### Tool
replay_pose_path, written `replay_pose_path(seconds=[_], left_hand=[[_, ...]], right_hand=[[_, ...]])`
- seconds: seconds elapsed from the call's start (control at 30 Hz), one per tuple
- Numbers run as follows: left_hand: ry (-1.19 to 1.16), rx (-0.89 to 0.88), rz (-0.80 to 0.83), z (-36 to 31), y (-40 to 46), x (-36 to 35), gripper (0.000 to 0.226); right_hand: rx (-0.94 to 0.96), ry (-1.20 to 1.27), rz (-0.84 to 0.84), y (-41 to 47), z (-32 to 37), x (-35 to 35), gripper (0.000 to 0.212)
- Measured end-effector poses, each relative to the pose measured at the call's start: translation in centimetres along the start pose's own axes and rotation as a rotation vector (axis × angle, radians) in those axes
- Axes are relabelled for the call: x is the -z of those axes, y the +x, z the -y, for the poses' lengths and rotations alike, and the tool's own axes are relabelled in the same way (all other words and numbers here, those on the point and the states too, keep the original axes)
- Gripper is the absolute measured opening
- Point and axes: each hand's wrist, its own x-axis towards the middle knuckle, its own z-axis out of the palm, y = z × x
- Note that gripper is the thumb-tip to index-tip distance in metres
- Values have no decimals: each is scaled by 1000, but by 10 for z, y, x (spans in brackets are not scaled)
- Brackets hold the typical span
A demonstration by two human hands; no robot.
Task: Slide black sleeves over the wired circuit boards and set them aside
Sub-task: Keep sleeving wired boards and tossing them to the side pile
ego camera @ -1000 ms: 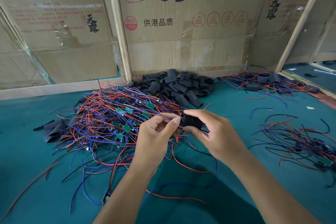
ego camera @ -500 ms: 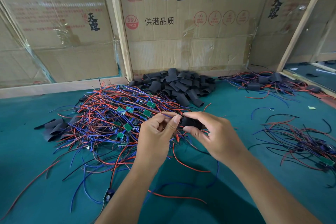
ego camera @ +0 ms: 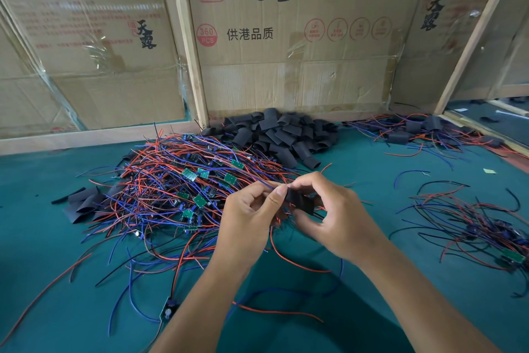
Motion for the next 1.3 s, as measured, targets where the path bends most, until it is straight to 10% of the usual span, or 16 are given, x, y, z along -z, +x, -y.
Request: replay_pose_path(seconds=[0.37, 0.67, 1.0, 1.17, 1.3], left_hand=[[-52, 56, 52, -2, -1, 0, 16], [259, 52, 174, 3, -2, 1, 17], [545, 39, 215, 9, -2, 8, 32], [561, 9, 251, 11, -3, 10, 31], [588, 13, 245, 13, -2, 11, 30]], right_hand=[[11, -59, 5, 1, -4, 5, 17], [88, -613, -329, 42, -9, 61, 15], [-267, -1274, 27, 75, -120, 137, 24], [-611, -1140, -19, 104, -159, 170, 55], [-533, -855, 270, 114, -158, 102, 37]])
